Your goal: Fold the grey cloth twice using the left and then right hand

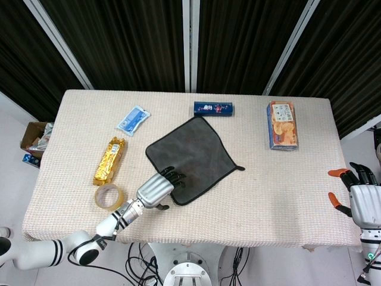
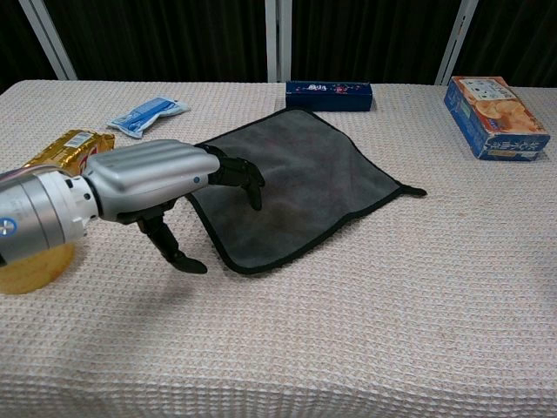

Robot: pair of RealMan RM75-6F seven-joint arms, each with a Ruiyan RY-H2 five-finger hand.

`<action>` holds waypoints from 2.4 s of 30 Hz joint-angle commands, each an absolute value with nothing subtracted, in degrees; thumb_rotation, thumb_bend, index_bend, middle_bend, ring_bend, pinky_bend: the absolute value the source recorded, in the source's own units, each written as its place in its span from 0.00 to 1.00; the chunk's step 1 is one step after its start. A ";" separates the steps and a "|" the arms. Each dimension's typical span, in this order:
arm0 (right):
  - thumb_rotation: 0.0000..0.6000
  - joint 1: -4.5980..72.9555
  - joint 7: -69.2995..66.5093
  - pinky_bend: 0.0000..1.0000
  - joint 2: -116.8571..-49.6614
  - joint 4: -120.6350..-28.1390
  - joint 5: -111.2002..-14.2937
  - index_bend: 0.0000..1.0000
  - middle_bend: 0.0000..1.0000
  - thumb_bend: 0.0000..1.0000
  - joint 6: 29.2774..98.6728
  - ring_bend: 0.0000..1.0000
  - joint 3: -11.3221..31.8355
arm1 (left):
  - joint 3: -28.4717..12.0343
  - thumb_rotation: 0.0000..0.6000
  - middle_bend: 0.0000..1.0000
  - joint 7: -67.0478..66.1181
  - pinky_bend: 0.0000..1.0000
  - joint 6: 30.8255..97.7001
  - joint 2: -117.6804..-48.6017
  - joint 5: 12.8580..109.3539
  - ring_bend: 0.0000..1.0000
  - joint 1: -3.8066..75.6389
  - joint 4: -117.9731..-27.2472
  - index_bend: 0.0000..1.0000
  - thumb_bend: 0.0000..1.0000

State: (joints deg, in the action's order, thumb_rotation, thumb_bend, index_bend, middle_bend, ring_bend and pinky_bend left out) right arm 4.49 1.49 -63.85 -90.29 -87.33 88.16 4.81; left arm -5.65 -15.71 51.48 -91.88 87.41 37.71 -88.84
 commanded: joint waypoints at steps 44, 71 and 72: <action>1.00 3.05 -0.65 0.14 -64.45 -88.55 -87.42 0.37 0.31 0.18 88.75 0.13 4.34 | -3.23 1.00 0.23 -8.97 0.13 61.13 -104.82 87.00 0.22 38.24 -77.51 0.66 0.55; 1.00 3.09 -1.29 0.12 -64.25 -88.43 -88.83 0.37 0.31 0.18 89.51 0.13 4.14 | -9.65 1.00 0.23 -14.51 0.13 50.84 -90.57 78.88 0.21 44.50 -93.22 0.65 0.56; 1.00 2.99 -1.35 0.12 -64.24 -88.39 -88.74 0.37 0.31 0.18 89.56 0.13 4.11 | -11.44 1.00 0.23 -14.52 0.13 48.87 -91.06 76.63 0.21 46.15 -91.56 0.65 0.56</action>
